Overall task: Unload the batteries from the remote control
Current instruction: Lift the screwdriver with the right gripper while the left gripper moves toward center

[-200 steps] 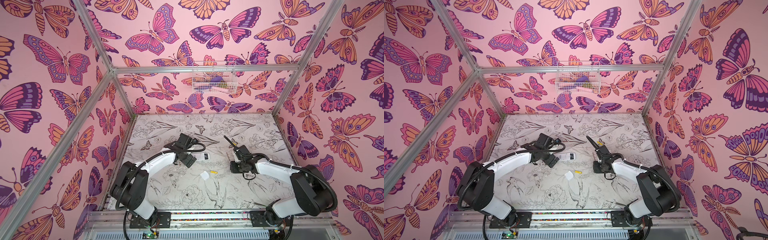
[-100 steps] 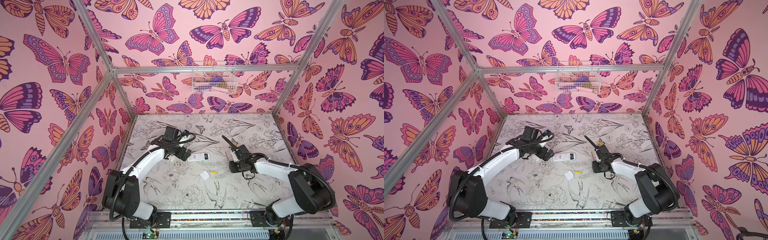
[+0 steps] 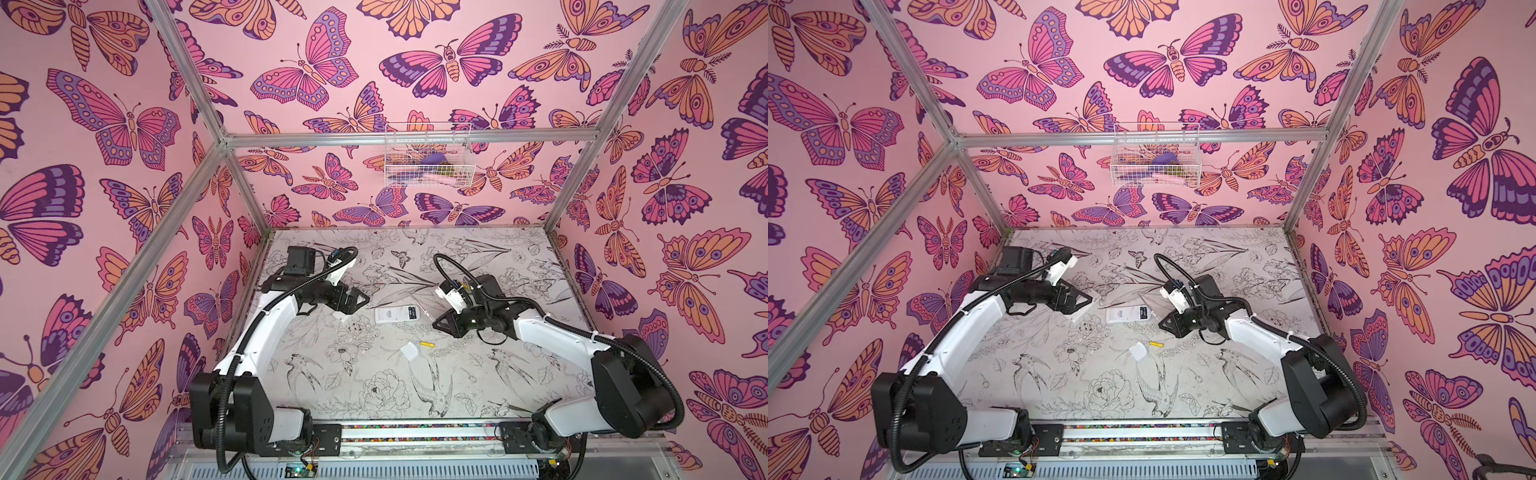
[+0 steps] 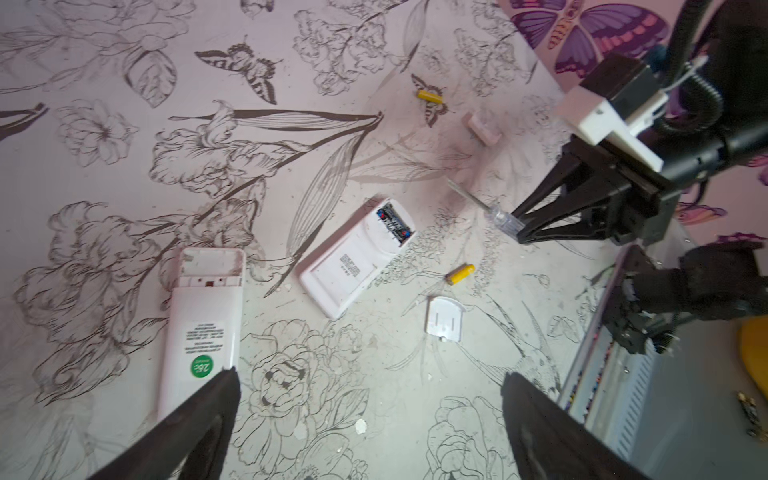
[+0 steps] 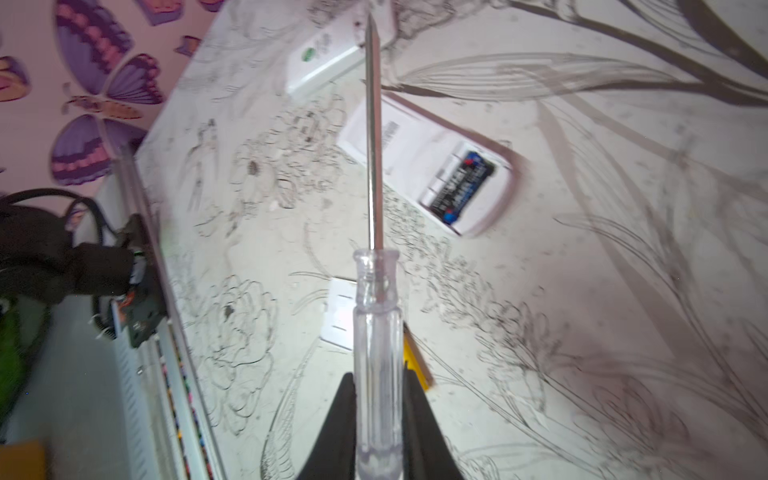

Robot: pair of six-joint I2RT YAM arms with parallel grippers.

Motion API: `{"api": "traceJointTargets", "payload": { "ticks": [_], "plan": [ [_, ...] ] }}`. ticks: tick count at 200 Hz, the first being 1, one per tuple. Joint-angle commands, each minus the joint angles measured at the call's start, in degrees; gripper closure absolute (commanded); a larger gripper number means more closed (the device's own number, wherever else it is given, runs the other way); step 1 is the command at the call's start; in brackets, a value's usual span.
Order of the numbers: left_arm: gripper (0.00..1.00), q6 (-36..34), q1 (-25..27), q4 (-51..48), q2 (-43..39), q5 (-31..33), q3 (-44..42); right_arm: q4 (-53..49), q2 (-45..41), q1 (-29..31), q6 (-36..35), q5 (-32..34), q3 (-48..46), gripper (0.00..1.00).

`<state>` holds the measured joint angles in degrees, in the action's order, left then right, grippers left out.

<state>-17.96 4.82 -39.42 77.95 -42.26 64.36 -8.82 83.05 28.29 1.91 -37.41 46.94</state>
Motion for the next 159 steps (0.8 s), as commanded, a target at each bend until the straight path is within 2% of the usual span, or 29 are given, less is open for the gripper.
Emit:
{"api": "traceJointTargets", "payload": {
  "ticks": [1,14,37,96,114,131,159],
  "plan": [
    [0.02,-4.7,-0.62,-4.19,-0.92,-9.57,0.77,-0.75,1.24,1.08,-6.49,-12.52,3.79,0.86],
    [0.04,-6.38,-0.62,-5.0,-0.96,-12.39,0.42,-2.78,2.42,1.71,-8.93,-15.24,5.55,0.86],
    [0.16,-8.12,-0.6,-6.72,-0.11,-16.8,0.49,-6.08,4.35,2.79,-10.33,-16.83,8.82,0.86],
    [0.17,-11.79,-0.3,-8.3,1.3,-24.84,-0.49,-6.25,6.65,3.93,-12.34,-26.45,9.77,0.89],
    [0.18,-12.8,0.63,-8.28,1.49,-25.61,-1.31,-7.87,8.99,4.54,-14.21,-28.58,10.68,0.9],
    [0.21,-12.21,1.48,-8.3,2.41,-23.63,-1.37,-10.44,9.9,5.2,-15.48,-28.51,12.58,0.9],
    [0.24,-12.65,3.88,-8.24,3.32,-23.52,-1.34,-9.29,10.12,5.81,-15.45,-28.99,12.89,0.9]
  ]
}}
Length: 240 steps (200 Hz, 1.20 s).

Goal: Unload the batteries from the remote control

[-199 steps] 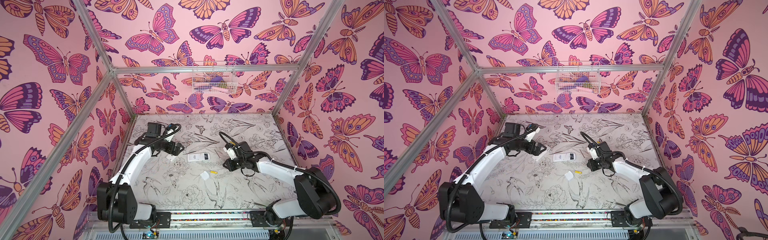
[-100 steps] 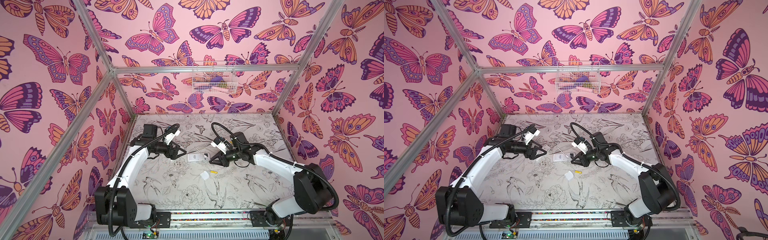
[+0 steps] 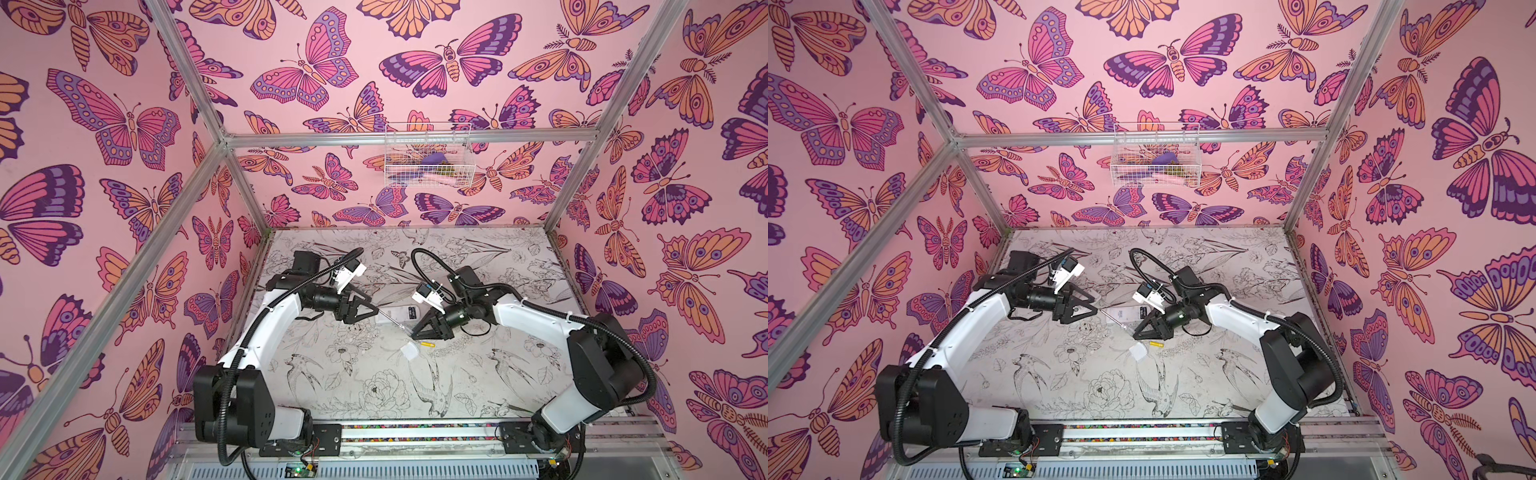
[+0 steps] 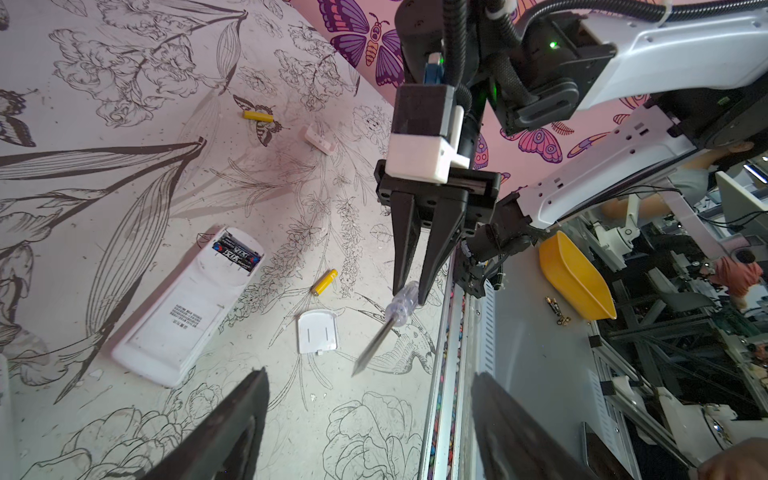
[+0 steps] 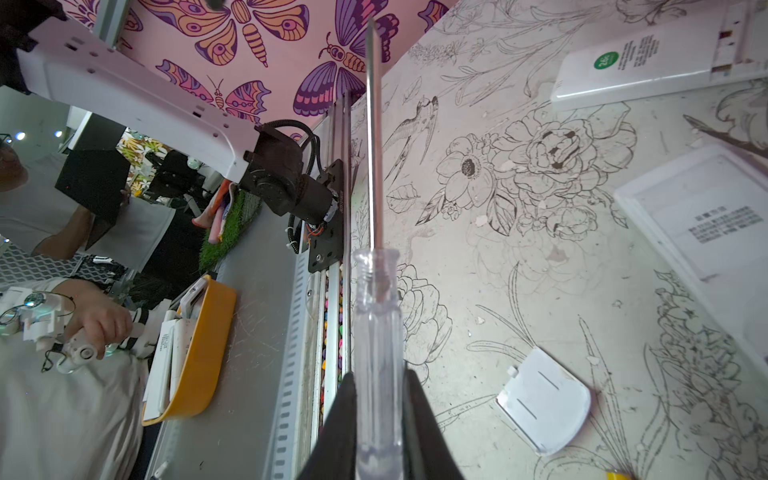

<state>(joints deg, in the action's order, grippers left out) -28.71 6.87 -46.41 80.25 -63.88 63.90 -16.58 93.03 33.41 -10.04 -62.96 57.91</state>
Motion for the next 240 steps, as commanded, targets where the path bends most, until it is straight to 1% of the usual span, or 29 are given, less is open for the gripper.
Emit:
{"api": "traceJointTargets", "payload": {
  "ticks": [1,23,42,49,62,84,100,113,134,138,149,167,178,187,197,206,222,240],
  "plan": [
    [0.24,-1.84,1.96,-1.23,1.08,-1.93,-0.88,-1.49,0.22,0.69,-3.49,-3.42,1.97,0.9],
    [0.31,-0.69,3.61,-1.31,2.13,-2.57,-0.42,-1.07,0.42,0.69,-3.03,-2.44,2.46,0.9],
    [0.4,-1.31,4.93,-1.31,2.75,-2.06,-0.39,0.87,-0.38,0.69,-2.3,-2.4,1.36,0.9],
    [0.48,-1.35,5.32,-1.31,2.98,-1.72,-0.42,1.08,-0.48,0.69,-2.34,-2.05,1.12,0.9],
    [0.68,-1.1,5.5,-1.23,3.2,-1.38,-0.12,0.57,-0.48,0.69,-2.34,-1.43,1.28,0.9],
    [0.87,-0.8,5.52,-1.31,3.78,-1.07,0.52,3.47,-1.5,0.69,-0.47,-1.59,-0.45,0.89],
    [1.0,-1.14,5.87,-1.31,3.73,-0.55,0.35,4.11,-2.1,0.69,-0.54,-1.49,-1.47,0.89],
    [1.0,-0.53,5.82,-1.29,3.63,-0.1,0.32,2.77,-2.13,0.69,-0.94,-1.05,-1.07,0.89],
    [1.0,-0.89,5.79,-1.4,3.62,0.09,0.18,4.72,-2.52,0.5,0.18,-0.76,-2.39,0.82],
    [1.0,-1.22,5.79,-1.4,3.68,0.04,0.06,5.34,-4.35,0.39,0.34,-0.84,-2.81,0.79],
    [1.0,-1.37,5.8,-1.35,3.63,0.2,0.16,7.26,-4.83,-0.07,1.45,-0.19,-3.87,0.7],
    [1.0,-0.01,5.48,-1.37,3.6,0.83,0.83,11.05,-6.4,-0.94,5.45,1.42,-5.44,0.58],
    [1.0,0.64,4.88,-1.25,3.51,0.44,1.04,16.53,-8.38,-1.69,8.97,2.49,-8.48,0.52],
    [1.0,1.17,4.46,-0.58,3.24,0.28,0.82,24.14,-9.98,-2.53,13.14,3.75,-11.93,0.47],
    [1.0,3.57,4.13,1.08,2.94,1.21,0.36,32.0,-11.28,-3.52,18.24,6.16,-15.19,0.44],
    [1.0,6.4,3.44,2.32,2.67,1.53,0.17,37.94,-11.98,-4.21,22.44,8.68,-17.13,0.43],
    [1.0,10.87,1.72,4.68,2.31,-0.02,-0.04,45.04,-13.6,-4.34,28.56,15.08,-19.89,0.42],
    [1.0,17.16,0.0,10.57,1.55,-1.04,-1.44,55.65,-13.87,-4.32,36.83,23.1,-24.08,0.4]
  ]
}}
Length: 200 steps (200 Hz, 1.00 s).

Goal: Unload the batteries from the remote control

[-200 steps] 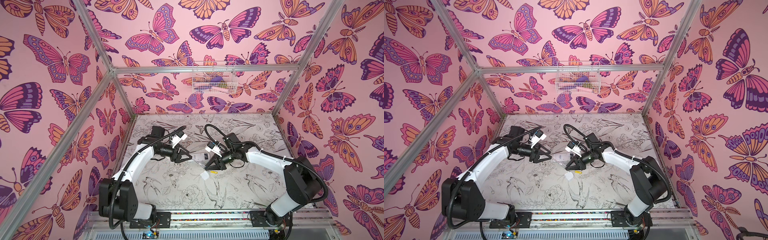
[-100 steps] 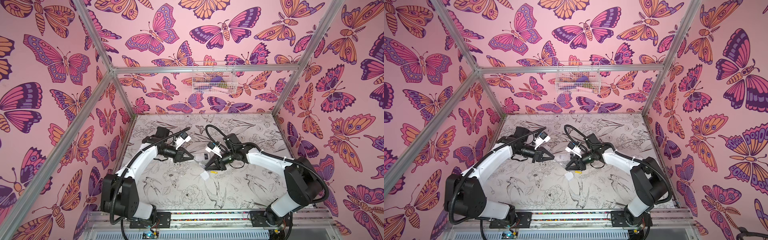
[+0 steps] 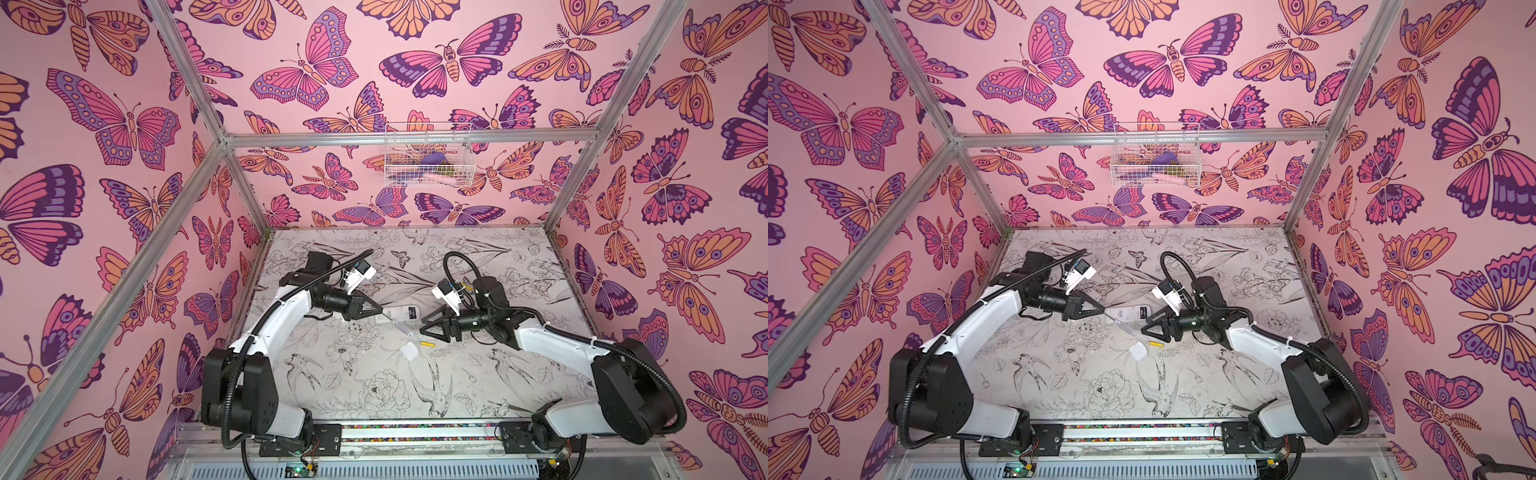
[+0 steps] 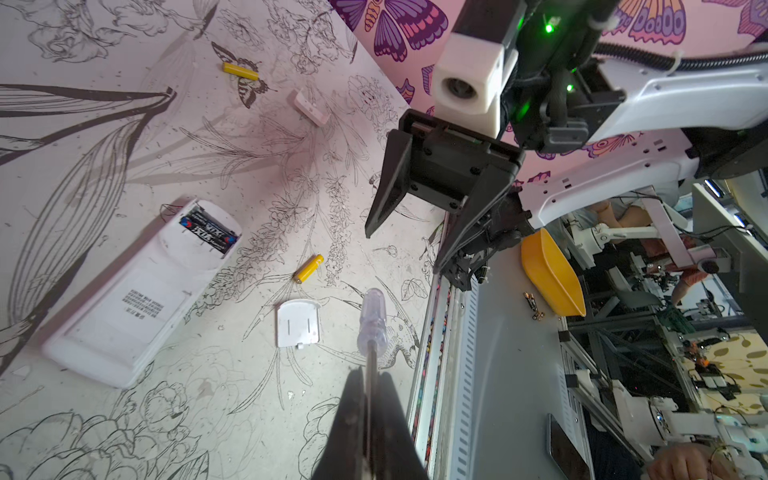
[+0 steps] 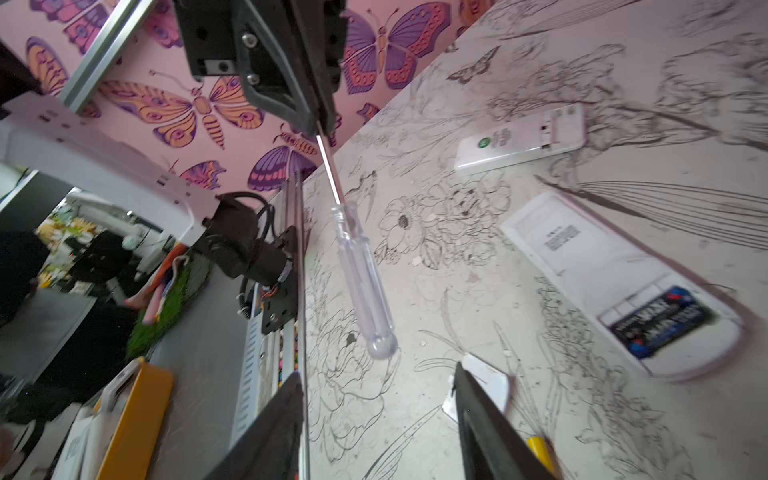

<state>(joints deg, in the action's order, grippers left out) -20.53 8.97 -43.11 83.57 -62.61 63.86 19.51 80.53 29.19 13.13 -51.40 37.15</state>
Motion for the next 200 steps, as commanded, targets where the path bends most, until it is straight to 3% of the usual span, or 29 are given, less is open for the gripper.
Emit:
{"api": "traceJointTargets", "payload": {
  "ticks": [1,21,63,92,106,126,157,200],
  "plan": [
    [1.0,9.22,-2.15,7.57,-1.8,-2.37,-1.47,20.02,-1.31,-0.1,14.16,12.09,-3.53,0.4],
    [1.0,14.45,-4.21,11.51,-2.24,-3.57,-2.43,25.26,0.53,-0.03,25.74,21.05,-4.13,0.44],
    [1.0,30.17,-8.61,26.95,-4.19,-5.87,-7.83,38.21,5.69,4.41,34.74,24.98,-3.52,0.44],
    [1.0,40.63,-10.29,37.13,-5.07,-7.2,-11.01,45.44,11.3,5.26,45.92,26.92,-1.71,0.41],
    [1.0,44.3,-10.29,42.84,-5.34,-8.46,-13.38,49.57,14.65,5.22,50.87,26.04,-0.46,0.41],
    [1.0,43.89,-10.15,43.31,-5.49,-8.74,-13.85,52.92,18.17,5.31,57.05,22.09,2.34,0.41],
    [1.0,43.57,-8.93,43.96,-5.54,-9.51,-14.04,57.62,21.36,6.33,58.71,16.77,5.43,0.42],
    [1.0,50.83,-8.36,50.61,-3.95,-9.25,-14.66,62.32,24.69,7.0,64.14,12.02,9.66,0.46]
  ]
}}
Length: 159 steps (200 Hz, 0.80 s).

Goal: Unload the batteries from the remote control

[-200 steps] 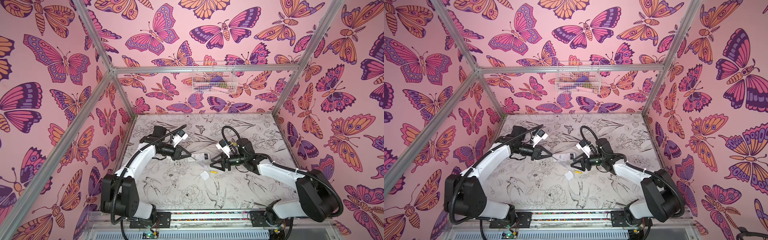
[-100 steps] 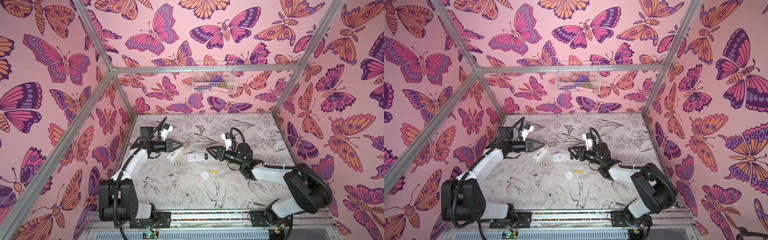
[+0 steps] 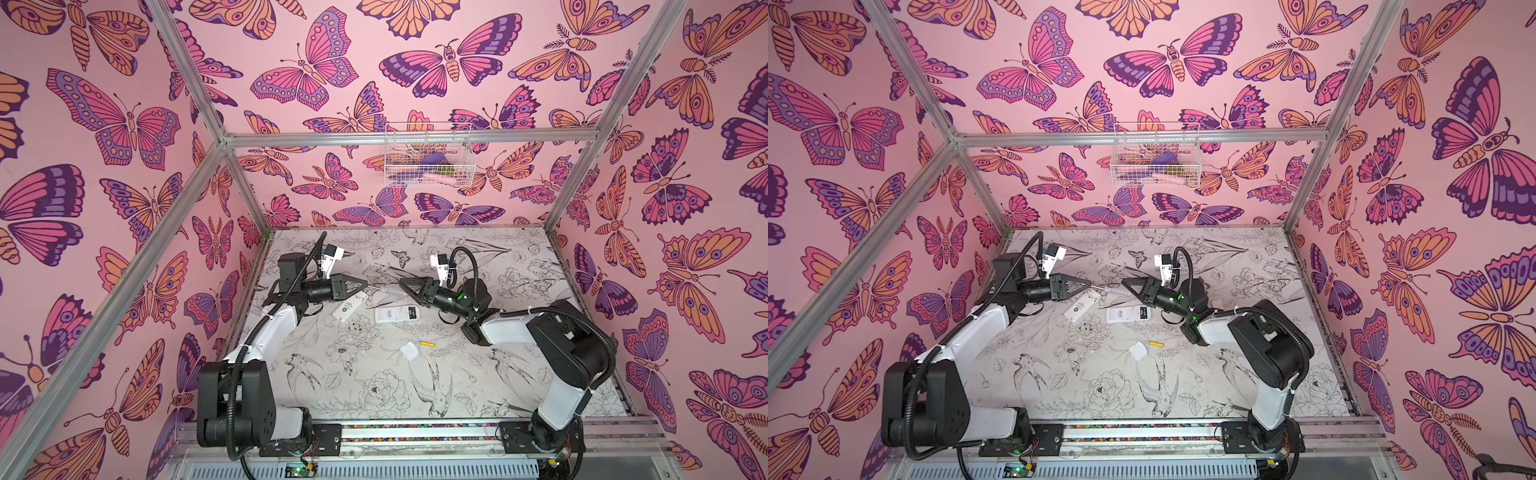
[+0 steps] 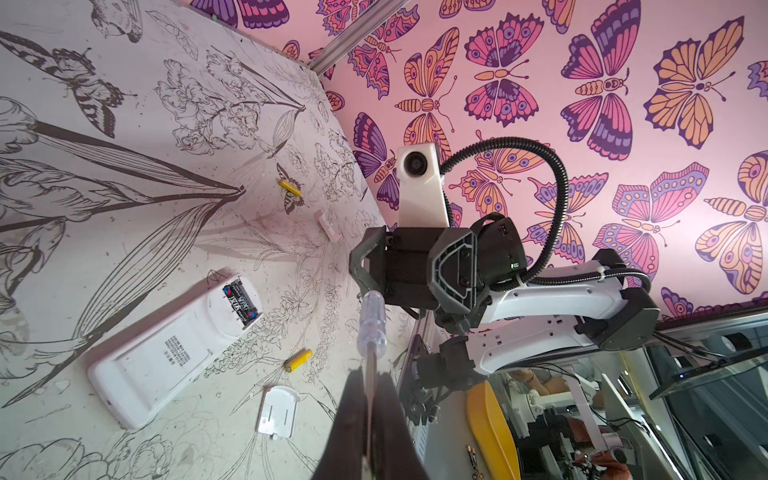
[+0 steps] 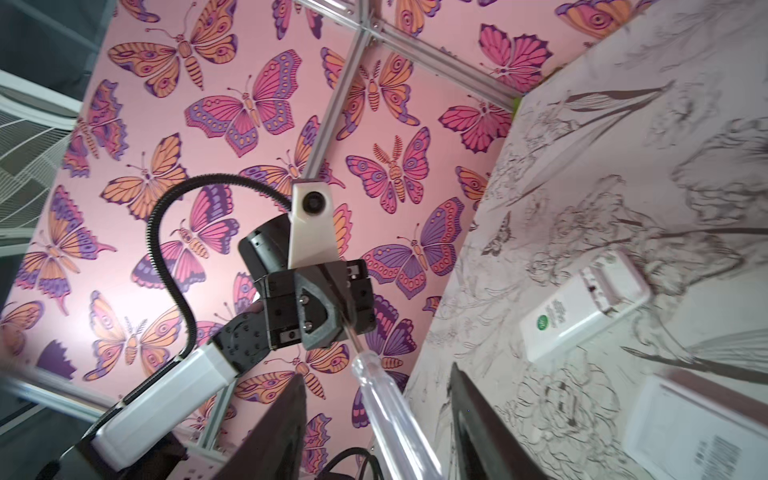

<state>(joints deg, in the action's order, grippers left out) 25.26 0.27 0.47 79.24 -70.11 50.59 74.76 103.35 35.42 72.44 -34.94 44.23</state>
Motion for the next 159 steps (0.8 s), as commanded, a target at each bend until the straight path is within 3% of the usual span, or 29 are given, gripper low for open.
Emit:
{"api": "traceJointTargets", "payload": {
  "ticks": [1,51,92,159],
  "plan": [
    [1.0,5.27,0.34,7.41,0.47,-1.77,-1.43,7.07,1.95,0.78,4.81,-4.53,2.64,0.46],
    [1.0,12.58,1.31,14.37,2.15,-3.45,-0.46,7.07,3.43,1.2,6.17,-6.83,6.05,0.5],
    [1.0,16.98,1.13,18.42,2.02,-5.73,-0.12,7.01,4.23,0.35,5.88,-5.06,5.07,0.44],
    [1.0,23.72,0.87,21.77,2.57,0.15,-1.12,7.07,5.37,2.23,5.43,-5.91,8.42,0.45]
  ]
}}
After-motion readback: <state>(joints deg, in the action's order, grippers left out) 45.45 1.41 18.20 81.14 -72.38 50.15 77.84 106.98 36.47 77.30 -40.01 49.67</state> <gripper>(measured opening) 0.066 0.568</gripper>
